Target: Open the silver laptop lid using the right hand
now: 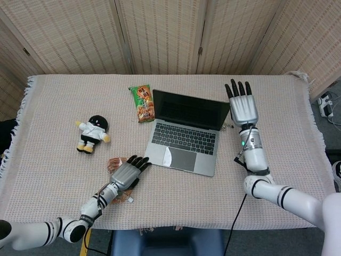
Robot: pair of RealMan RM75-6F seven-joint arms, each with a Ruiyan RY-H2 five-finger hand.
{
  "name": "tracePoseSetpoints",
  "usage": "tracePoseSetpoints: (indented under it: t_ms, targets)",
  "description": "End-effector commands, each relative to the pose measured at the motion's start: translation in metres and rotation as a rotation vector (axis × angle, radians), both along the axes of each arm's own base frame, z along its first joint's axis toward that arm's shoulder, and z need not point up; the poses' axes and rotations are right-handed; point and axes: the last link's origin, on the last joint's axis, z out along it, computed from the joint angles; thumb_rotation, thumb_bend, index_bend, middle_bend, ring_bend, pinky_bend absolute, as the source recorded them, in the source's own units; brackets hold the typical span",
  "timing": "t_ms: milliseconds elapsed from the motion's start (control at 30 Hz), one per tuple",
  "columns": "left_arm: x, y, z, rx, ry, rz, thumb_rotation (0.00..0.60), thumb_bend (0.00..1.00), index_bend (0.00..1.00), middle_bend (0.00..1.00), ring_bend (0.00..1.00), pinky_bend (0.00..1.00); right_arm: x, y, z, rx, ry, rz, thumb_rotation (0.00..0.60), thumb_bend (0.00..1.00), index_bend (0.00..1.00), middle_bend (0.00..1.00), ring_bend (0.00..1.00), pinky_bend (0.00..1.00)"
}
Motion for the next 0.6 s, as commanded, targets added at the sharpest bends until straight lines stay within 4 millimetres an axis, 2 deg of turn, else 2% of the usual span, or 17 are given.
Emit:
tracePoseSetpoints:
  t_ms: [33, 200, 300, 600]
  targets:
    - [0.003, -0.002, 0.006, 0.013, -0.031, -0.001, 0.6, 0.66, 0.06, 0.09, 0.0, 0.0, -0.002, 0.016, 0.009, 0.014, -0.03, 0.044, 0.6, 0.71, 0.0, 0.0, 0.0, 0.0]
    - [0.004, -0.005, 0.026, 0.05, -0.109, 0.011, 0.6, 0.66, 0.06, 0.09, 0.0, 0.0, -0.008, 0.042, 0.031, 0.023, -0.085, 0.079, 0.6, 0.71, 0.0, 0.0, 0.0, 0.0]
    - [0.0, -0.006, 0.044, 0.095, -0.142, 0.019, 0.6, 0.66, 0.06, 0.09, 0.0, 0.0, -0.014, 0.061, 0.046, 0.028, -0.125, 0.095, 0.6, 0.71, 0.0, 0.0, 0.0, 0.0]
    - [-0.036, -0.007, 0.114, 0.297, -0.182, 0.124, 0.6, 0.66, 0.06, 0.09, 0.0, 0.0, -0.048, 0.116, 0.075, 0.088, -0.193, 0.092, 0.6, 0.71, 0.0, 0.0, 0.0, 0.0]
